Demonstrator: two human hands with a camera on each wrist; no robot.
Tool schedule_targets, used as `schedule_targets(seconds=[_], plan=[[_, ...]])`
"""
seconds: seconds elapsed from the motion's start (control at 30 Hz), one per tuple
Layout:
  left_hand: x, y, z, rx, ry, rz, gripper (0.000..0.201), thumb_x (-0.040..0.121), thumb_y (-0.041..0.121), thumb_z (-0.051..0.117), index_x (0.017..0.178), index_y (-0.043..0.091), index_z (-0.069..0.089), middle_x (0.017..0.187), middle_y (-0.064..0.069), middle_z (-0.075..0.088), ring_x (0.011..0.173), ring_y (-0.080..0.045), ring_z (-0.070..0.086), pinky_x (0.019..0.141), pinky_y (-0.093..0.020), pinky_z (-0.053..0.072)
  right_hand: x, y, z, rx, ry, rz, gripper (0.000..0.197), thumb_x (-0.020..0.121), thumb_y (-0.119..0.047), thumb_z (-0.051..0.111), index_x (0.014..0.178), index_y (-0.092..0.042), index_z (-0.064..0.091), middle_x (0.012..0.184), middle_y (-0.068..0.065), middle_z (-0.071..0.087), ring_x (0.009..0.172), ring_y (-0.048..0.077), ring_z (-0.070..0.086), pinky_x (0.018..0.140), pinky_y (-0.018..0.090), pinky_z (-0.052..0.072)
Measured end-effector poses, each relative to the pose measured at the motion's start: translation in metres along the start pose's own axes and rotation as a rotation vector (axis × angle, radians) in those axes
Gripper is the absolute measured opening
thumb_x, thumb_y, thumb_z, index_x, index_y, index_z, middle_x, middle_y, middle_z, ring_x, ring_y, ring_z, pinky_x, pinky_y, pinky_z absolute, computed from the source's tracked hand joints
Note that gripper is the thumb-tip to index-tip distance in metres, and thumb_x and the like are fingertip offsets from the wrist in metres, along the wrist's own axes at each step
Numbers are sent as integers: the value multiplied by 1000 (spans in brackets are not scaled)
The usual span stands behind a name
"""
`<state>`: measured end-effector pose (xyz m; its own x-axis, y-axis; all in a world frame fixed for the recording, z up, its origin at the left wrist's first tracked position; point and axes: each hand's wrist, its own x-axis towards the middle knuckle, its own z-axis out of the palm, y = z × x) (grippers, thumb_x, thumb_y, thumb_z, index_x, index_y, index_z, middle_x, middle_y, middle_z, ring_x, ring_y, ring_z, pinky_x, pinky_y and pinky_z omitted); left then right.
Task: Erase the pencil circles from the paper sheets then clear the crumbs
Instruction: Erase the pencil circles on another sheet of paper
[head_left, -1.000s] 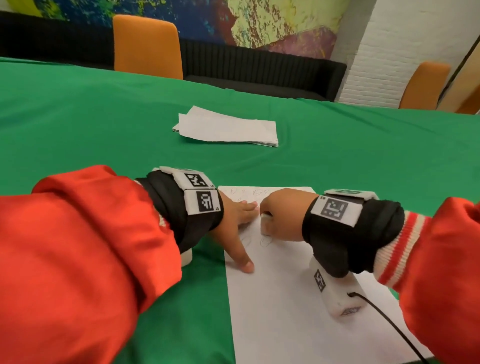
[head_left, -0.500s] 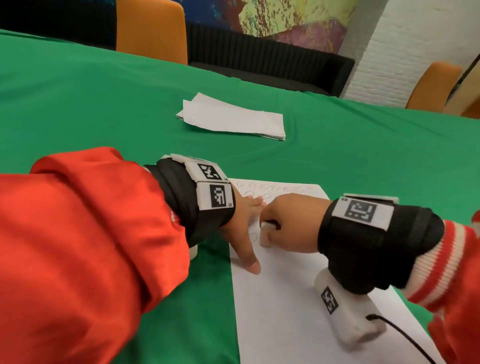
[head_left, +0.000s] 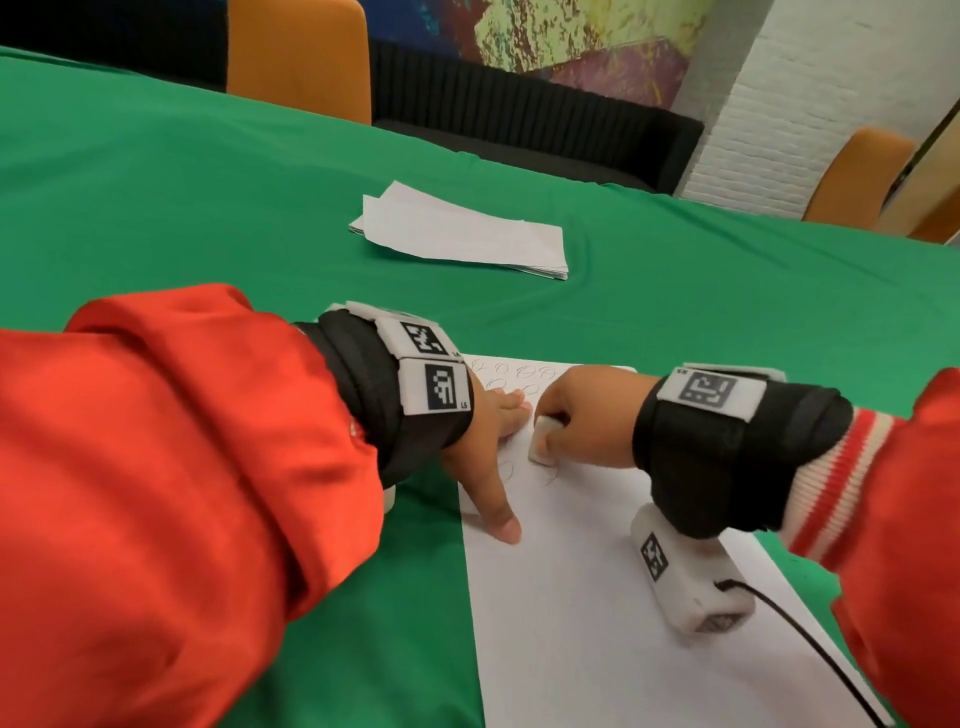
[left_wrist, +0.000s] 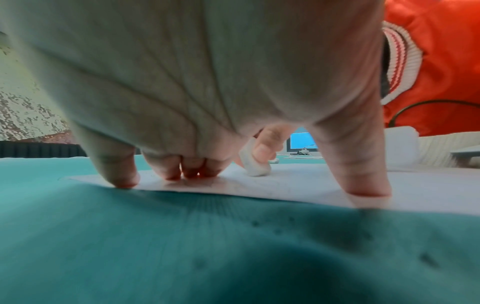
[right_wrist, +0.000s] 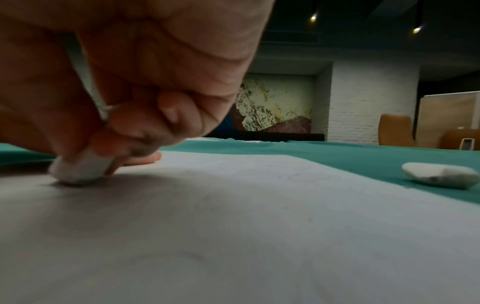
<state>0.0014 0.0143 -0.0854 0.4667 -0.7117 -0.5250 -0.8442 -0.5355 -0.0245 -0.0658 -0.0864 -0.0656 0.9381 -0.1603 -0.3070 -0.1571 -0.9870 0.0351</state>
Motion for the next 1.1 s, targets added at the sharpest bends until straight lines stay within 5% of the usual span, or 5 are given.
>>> schedule_targets(seconds=[0.13, 0.3, 0.73, 0.9, 1.1], plan=[[0, 1, -1, -26, 10, 32, 110, 76, 64, 63, 151, 27, -7, 159, 2, -9, 146, -17, 1, 116, -35, 3, -6, -6, 7, -4, -48, -88, 25, 87, -27, 55, 63, -21, 49, 64, -6, 47, 58, 9, 43, 52, 21, 34], [1, 0, 0, 0, -3, -1, 113, 76, 67, 60, 151, 21, -12, 158, 4, -15, 146, -12, -5, 115, -32, -1, 1, 6, 0, 42, -2, 18, 11, 88, -28, 56, 84, -20, 63, 69, -7, 51, 73, 15, 50, 54, 17, 35], [2, -2, 0, -23, -3, 5, 117, 74, 66, 63, 151, 21, -12, 158, 4, -16, 146, -12, -6, 115, -31, -1, -5, 3, 9, 42, -23, -41, 22, 86, -30, 57, 67, -20, 54, 66, -6, 50, 63, 11, 47, 52, 20, 35], [2, -2, 0, 12, -2, -9, 117, 73, 69, 61, 151, 21, -12, 158, 7, -15, 146, -10, -5, 116, -31, 0, -1, 10, 0, 35, -14, 59, 20, 87, -29, 56, 91, -13, 67, 78, -2, 58, 73, 16, 51, 59, 22, 39], [1, -2, 1, -6, 10, -2, 117, 72, 68, 62, 152, 22, -10, 158, 7, -14, 146, -10, -4, 115, -31, 0, -5, -1, 3, -91, -55, -50, 21, 88, -27, 54, 69, -18, 53, 68, -4, 49, 62, 12, 45, 52, 21, 32]])
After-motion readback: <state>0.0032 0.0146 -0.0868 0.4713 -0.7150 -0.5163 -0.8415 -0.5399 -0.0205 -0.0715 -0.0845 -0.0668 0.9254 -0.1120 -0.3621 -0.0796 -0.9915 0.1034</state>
